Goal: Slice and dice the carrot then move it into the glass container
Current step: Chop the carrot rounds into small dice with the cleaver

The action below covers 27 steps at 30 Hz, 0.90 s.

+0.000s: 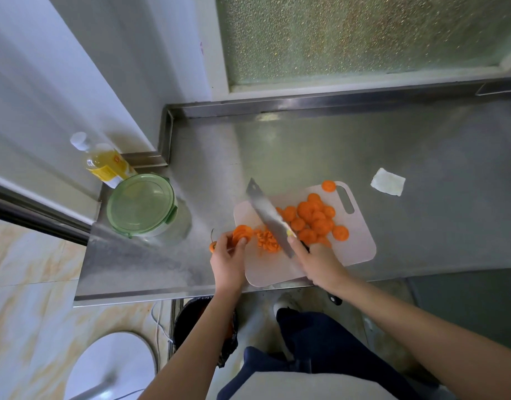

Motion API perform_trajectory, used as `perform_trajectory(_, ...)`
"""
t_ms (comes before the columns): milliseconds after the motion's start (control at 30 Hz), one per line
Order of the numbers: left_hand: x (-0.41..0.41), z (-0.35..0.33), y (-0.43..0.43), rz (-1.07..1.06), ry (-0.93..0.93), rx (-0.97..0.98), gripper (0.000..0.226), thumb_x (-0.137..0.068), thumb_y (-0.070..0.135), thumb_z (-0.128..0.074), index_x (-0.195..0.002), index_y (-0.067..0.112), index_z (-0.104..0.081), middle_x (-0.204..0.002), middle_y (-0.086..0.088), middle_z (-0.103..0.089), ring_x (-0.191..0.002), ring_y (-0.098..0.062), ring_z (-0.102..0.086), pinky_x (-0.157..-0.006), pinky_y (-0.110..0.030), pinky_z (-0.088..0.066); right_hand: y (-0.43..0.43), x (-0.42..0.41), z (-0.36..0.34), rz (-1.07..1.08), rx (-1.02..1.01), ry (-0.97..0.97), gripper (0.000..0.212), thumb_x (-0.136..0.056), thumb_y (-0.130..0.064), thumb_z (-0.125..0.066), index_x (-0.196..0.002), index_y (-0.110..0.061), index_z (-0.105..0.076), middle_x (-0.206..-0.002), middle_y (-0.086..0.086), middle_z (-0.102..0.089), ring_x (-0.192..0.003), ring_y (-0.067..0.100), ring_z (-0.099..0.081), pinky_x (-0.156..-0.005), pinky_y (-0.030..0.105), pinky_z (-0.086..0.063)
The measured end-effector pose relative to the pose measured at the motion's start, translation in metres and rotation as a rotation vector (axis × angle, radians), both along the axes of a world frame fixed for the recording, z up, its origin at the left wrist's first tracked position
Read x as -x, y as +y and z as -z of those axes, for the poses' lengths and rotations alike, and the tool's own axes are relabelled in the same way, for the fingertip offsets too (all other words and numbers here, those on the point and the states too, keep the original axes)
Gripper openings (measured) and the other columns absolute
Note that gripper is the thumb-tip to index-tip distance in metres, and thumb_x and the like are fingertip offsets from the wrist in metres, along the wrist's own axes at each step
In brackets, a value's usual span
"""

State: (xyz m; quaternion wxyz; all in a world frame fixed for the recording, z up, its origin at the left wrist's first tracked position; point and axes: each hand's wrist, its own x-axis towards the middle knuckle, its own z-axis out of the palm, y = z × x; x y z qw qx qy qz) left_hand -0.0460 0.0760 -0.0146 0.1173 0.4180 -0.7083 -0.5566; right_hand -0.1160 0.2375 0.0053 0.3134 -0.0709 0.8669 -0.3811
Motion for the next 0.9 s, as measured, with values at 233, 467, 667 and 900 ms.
perform_trajectory(233, -0.007, -0.006, -0.008, -0.080, 0.033, 0.030, 0.006, -0.090, 0.013, -0.060, -0.094, 0.018, -0.058, -0.083, 0.012, -0.061, -0.081, -0.007, -0.056, -0.063, -0.005, -0.038, -0.013, -0.015, 0.018, -0.129, -0.057, -0.039, 0.066, -0.092, -0.062, -0.037, -0.047, -0.014, -0.038, -0.045, 0.002, -0.040, -0.042, 0.017, -0.038, -0.045, 0.028, -0.029)
perform_trajectory(467, -0.008, -0.008, -0.005, -0.063, 0.038, 0.047, 0.007, -0.090, 0.013, -0.060, -0.094, 0.016, -0.057, -0.081, 0.014, -0.058, -0.076, 0.003, -0.052, -0.061, 0.000, -0.037, -0.004, 0.007, 0.017, -0.036, -0.115, 0.047, 0.065, -0.095, -0.055, -0.037, -0.051, -0.008, -0.039, -0.043, 0.004, -0.040, -0.044, 0.019, -0.042, -0.045, 0.023, -0.033)
perform_trajectory(667, -0.004, -0.007, 0.002, -0.041, 0.037, 0.046, 0.005, -0.089, 0.014, -0.061, -0.093, 0.017, -0.059, -0.081, 0.006, -0.060, -0.072, -0.005, -0.052, -0.061, -0.004, -0.039, -0.007, 0.006, 0.013, -0.013, -0.121, 0.087, 0.063, -0.096, -0.054, -0.037, -0.056, -0.006, -0.048, -0.048, 0.003, -0.044, -0.053, 0.022, -0.049, -0.051, 0.030, -0.039)
perform_trajectory(900, -0.004, -0.004, 0.002, -0.072, 0.019, 0.038, 0.007, -0.090, 0.018, -0.061, -0.095, 0.018, -0.058, -0.091, -0.001, -0.063, -0.080, -0.011, -0.056, -0.065, -0.011, -0.039, -0.010, -0.020, 0.016, -0.116, -0.012, -0.114, 0.064, -0.095, -0.056, -0.037, -0.048, -0.014, -0.036, -0.044, 0.002, -0.039, -0.039, 0.014, -0.038, -0.044, 0.024, -0.030)
